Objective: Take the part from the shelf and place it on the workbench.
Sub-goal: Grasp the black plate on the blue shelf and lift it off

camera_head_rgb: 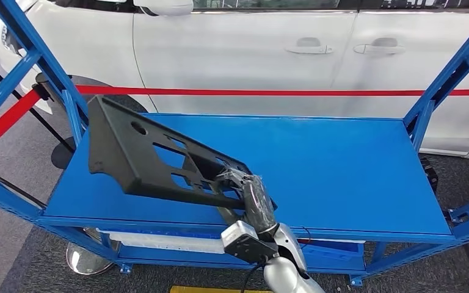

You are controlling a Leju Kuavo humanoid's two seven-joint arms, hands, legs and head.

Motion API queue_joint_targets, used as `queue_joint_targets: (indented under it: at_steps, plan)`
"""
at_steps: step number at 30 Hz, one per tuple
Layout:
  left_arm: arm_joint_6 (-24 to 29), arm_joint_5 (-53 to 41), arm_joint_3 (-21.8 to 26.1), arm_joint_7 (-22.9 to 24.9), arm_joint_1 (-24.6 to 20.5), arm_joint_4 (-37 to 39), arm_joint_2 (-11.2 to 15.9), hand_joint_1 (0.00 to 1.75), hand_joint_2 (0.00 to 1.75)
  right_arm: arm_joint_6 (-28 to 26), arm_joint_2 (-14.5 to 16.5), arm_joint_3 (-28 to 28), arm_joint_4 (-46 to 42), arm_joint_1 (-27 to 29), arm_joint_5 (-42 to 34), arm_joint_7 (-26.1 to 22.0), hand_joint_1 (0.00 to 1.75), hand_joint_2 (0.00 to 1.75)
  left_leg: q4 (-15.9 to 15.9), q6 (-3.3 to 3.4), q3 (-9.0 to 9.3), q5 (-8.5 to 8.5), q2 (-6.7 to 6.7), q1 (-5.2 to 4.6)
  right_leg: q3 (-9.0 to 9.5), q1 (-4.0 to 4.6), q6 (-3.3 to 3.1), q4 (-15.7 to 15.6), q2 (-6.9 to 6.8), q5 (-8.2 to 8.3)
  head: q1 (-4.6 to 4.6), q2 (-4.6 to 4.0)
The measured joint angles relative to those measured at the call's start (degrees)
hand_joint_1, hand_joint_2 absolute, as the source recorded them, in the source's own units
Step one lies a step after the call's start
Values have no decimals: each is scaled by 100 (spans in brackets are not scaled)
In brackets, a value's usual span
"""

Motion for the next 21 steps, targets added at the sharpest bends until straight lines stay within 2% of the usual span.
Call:
queue_joint_targets:
  at_steps: [2,3,6,8,9,11,12,13,14,16,17,18,19,21]
  plan:
    - [14,45,36,-7,-5,-1,-19,0,0,21,-117,0,-479,252,-472,-274,175,175,-762,53,378,284,-4,-19,-10,14,39,34,3,-20,2,0]
    - [20,69,61,-13,-6,-2,-32,0,0,39,-186,-1,-725,372,-687,-394,175,175,-974,80,477,334,-8,-35,-21,21,65,49,3,-26,4,0]
    - [37,92,126,-30,11,-5,-76,0,0,99,-401,-8,-1377,674,-1052,-547,175,175,-1074,169,494,348,-13,-57,-48,18,158,62,2,-24,7,0]
    - [46,92,143,-43,7,-11,-110,0,0,138,-519,-32,-1716,832,-1212,-605,175,175,-1121,258,500,389,-6,-37,-116,6,225,220,6,-151,21,-1]
    - [55,93,150,-55,0,-14,-127,0,0,165,-576,-56,-1866,906,-1315,-655,175,175,-1141,297,502,406,-1,-26,-223,-3,253,457,7,-303,34,-1]
    - [82,95,167,-95,-6,-24,-145,0,0,235,-683,-127,-2115,1088,-1567,-759,175,175,-1143,337,491,409,1,-36,-565,-24,296,1182,9,-662,60,0]
    - [102,103,176,-120,-3,-31,-156,0,0,273,-729,-179,-2218,1206,-1717,-789,175,175,-1141,339,488,408,0,-38,-719,-34,312,1492,8,-764,63,0]
    - [123,124,190,-148,-1,-39,-168,0,0,311,-766,-245,-2312,1341,-1867,-807,175,175,-1139,339,489,404,-4,-39,-794,-44,323,1632,7,-762,65,0]
    - [148,150,212,-172,-2,-46,-185,0,0,354,-796,-323,-2396,1482,-2000,-823,175,175,-1136,335,495,399,-10,-39,-759,-55,328,1550,6,-650,66,0]
    - [233,191,259,-191,-8,-54,-226,0,0,452,-823,-482,-2519,1757,-2157,-879,175,175,-1118,308,511,375,-26,-38,-413,-72,309,840,1,-263,72,0]
    - [282,192,279,-175,-12,-57,-246,0,0,510,-829,-558,-2565,1882,-2190,-935,175,175,-1098,281,513,354,-31,-50,-230,-65,292,473,-2,-132,75,0]
    - [335,181,294,-147,-17,-61,-262,0,0,568,-833,-628,-2604,2018,-2204,-1020,175,175,-1082,250,510,337,-35,-59,-109,-55,272,222,-2,-65,75,0]
    - [374,168,305,-112,-19,-67,-274,0,0,633,-835,-696,-2637,2163,-2222,-1131,175,175,-1070,216,506,328,-38,-69,-58,-40,250,113,0,-59,74,0]
    - [439,123,327,-33,-21,-81,-288,0,0,792,-837,-831,-2700,2485,-2319,-1390,175,175,-1063,149,506,327,-43,-70,-64,-30,197,100,4,-52,69,0]
